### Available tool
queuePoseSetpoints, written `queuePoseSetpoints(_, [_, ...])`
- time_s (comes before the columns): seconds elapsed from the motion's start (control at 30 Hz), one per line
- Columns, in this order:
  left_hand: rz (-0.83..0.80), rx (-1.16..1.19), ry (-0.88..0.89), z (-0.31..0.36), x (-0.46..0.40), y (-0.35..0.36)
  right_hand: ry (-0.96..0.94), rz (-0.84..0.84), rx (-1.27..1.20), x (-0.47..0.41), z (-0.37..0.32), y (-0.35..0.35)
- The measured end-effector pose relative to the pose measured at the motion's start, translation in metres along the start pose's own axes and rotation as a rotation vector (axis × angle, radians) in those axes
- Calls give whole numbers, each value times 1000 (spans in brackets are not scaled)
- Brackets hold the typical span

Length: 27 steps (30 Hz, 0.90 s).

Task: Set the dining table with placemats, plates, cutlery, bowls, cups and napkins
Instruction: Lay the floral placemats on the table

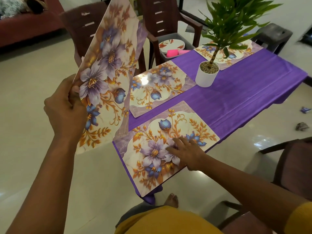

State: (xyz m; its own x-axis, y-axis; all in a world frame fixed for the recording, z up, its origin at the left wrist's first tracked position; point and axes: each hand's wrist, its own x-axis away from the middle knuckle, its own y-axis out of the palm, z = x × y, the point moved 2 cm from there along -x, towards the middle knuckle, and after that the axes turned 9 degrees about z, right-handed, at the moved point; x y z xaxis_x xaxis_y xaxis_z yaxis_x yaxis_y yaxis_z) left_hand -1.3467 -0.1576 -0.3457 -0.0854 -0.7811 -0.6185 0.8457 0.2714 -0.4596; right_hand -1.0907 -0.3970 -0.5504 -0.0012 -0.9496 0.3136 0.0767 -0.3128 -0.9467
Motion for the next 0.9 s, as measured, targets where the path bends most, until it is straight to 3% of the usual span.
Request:
queuePoseSetpoints(0.17, [-46,44,4,2,-9,18,136,-46,-88,6,14,-2])
queuePoseSetpoints(0.4, [-91,40,-26,8,-19,37,152,-2,-114,-4,17,2])
queuePoseSetpoints(0.67, [-180,150,-35,19,-16,55,142,-136,-117,-10,27,4])
queuePoseSetpoints(0.73, [-204,192,-66,27,-10,62,237,-24,-320,-14,39,-4])
queuePoseSetpoints(0.9, [-257,337,-135,41,11,94,576,589,-1017,-20,97,-49])
